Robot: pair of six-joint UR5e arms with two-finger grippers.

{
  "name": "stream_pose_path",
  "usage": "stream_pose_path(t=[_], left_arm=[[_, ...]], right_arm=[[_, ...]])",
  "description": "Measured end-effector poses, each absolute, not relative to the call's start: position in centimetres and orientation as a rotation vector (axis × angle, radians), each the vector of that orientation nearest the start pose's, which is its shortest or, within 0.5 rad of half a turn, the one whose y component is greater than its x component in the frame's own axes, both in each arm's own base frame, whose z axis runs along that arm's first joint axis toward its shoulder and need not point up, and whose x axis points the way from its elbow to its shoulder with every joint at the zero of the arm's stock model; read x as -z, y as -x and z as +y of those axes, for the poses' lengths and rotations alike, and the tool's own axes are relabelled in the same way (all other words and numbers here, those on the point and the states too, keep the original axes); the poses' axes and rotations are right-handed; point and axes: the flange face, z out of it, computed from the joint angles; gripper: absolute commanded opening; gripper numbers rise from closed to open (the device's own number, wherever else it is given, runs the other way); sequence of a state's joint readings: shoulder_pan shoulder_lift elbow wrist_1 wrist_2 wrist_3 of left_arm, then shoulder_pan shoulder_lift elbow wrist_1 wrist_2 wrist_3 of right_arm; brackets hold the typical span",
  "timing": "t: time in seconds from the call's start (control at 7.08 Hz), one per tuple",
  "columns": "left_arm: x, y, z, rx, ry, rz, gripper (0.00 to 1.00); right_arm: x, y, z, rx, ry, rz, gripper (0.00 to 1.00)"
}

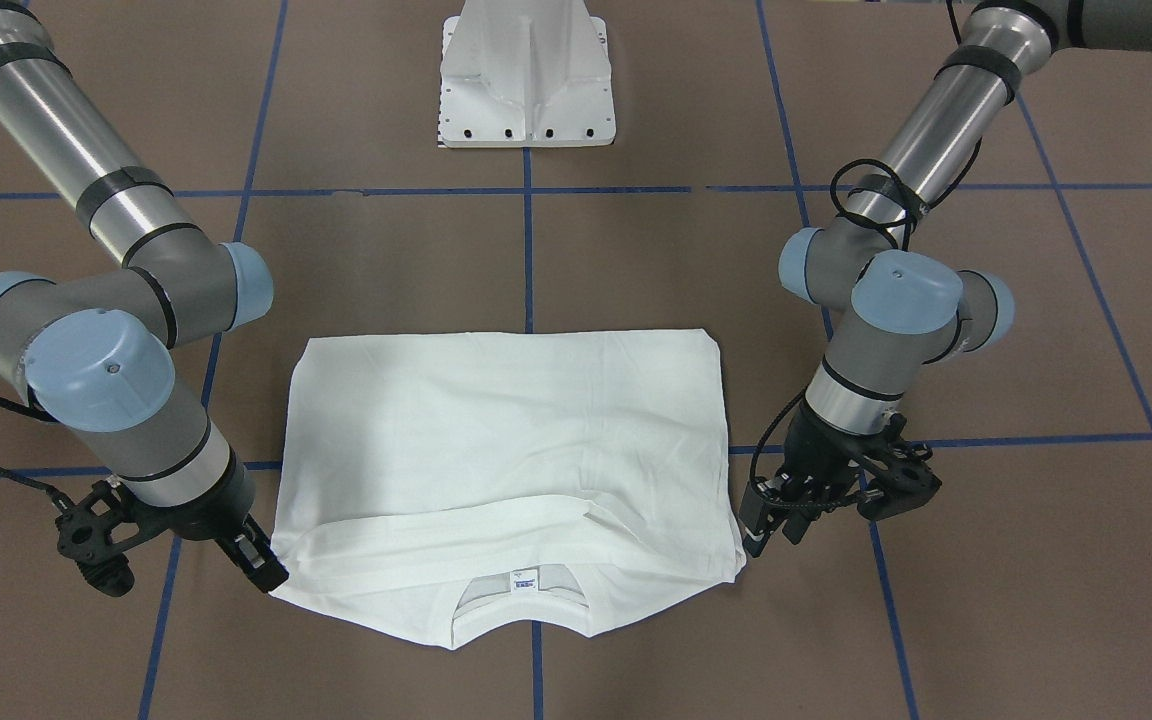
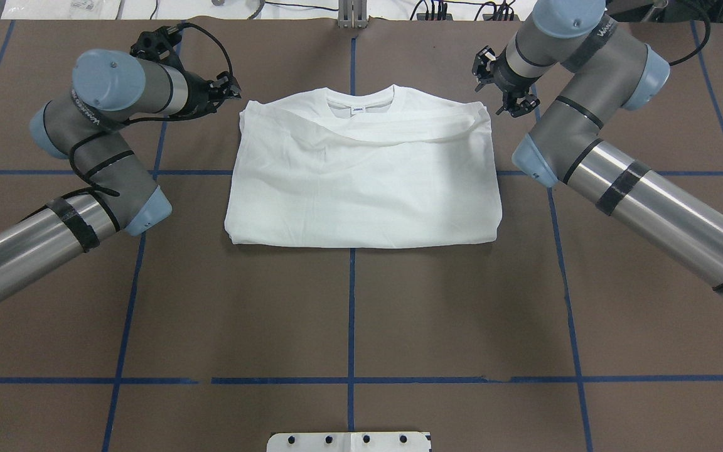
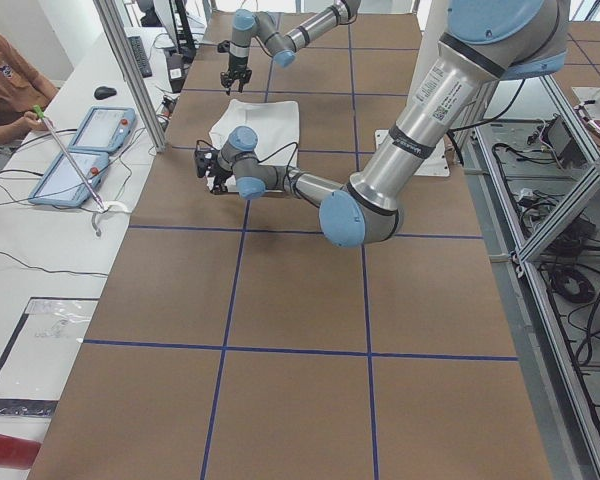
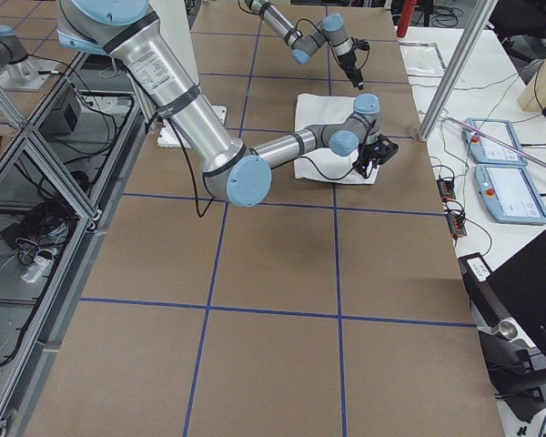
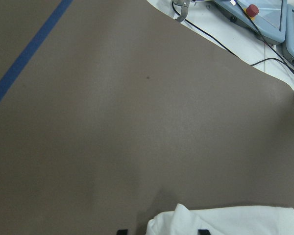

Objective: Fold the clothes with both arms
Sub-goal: 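Release the hem at the collar and move the right gripper to the near corner, then grip the folded shirt corners and rotate the shirt a quarter turn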

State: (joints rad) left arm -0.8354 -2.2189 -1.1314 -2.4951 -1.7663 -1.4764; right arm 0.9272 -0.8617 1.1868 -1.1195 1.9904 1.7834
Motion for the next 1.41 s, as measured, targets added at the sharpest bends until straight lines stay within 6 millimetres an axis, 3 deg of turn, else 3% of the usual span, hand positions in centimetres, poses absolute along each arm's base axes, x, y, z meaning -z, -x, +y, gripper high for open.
stream_pose_path(t=[0.14, 0.28, 0.71, 0.85, 1.13, 1.27, 1.41], left_arm=[[-37.7, -42.8, -64.6, 0.544, -0.362, 1.109, 0.64], [-38.1, -42.6, -64.5, 0.542, -0.366, 1.114, 0.64], [-38.1, -42.4, -64.4, 0.539, -0.371, 1.12, 0.64], [-38.0, -42.3, -64.4, 0.539, -0.372, 1.121, 0.64], [-38.0, -42.2, -64.4, 0.539, -0.373, 1.121, 0.64], [-37.9, -42.2, -64.4, 0.539, -0.373, 1.122, 0.64], [-37.9, -42.2, -64.4, 0.538, -0.374, 1.123, 0.64]], right_arm=[[-34.9, 38.7, -67.0, -0.889, 0.125, -0.92, 1.0], [-34.6, 38.3, -63.5, -0.874, 0.142, -0.958, 1.0], [-36.0, 40.0, -49.8, -0.858, 0.15, -0.994, 1.0], [-36.5, 41.2, -46.5, -0.865, 0.142, -0.988, 1.0], [-38.1, 43.5, -43.0, -0.872, 0.133, -0.957, 0.98], [-38.9, 44.4, -42.3, -0.868, 0.133, -0.939, 0.18], [-39.3, 45.0, -41.9, -0.864, 0.133, -0.929, 0.0]])
